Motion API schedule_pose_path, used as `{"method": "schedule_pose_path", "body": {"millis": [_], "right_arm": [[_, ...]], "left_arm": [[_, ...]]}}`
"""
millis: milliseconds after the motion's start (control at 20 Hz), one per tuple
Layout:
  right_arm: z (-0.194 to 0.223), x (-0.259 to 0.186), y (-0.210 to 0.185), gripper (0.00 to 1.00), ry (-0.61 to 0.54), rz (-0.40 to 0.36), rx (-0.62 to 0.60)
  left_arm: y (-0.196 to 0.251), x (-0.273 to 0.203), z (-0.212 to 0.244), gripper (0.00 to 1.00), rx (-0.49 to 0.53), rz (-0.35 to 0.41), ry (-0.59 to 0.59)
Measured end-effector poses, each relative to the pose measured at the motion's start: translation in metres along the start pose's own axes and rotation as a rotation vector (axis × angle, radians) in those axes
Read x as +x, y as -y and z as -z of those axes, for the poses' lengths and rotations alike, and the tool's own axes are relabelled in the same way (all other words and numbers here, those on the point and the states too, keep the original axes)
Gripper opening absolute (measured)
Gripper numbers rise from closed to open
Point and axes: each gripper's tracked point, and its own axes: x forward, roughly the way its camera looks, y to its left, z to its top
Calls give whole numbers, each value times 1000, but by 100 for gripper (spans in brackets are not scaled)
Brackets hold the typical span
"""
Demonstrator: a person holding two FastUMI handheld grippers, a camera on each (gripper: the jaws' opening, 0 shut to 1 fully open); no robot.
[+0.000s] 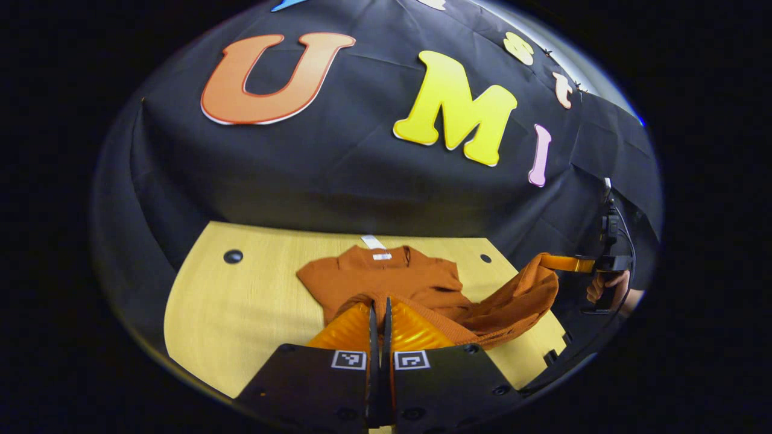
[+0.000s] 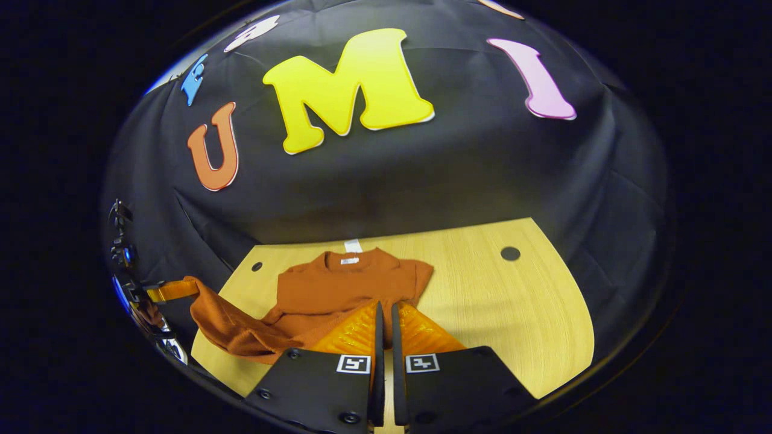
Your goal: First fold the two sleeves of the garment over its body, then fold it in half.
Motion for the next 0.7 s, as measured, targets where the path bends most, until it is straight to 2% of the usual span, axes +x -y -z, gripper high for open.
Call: {"method": "schedule_pose_path", "body": {"millis": [250, 400, 500, 700], "right_arm": [[-45, 69, -5, 7, 27, 1, -65], [-58, 122, 5, 6, 45, 6, -120], [-61, 154, 12, 6, 44, 6, -121], [-56, 224, 25, 6, 35, -22, -72]], "left_arm": [[-18, 71, -46, 3, -26, -24, 38], [-38, 125, -68, 3, -55, -45, 60], [-52, 159, -71, 3, -93, -57, 65], [-71, 225, -66, 3, -49, -55, 65]]}}
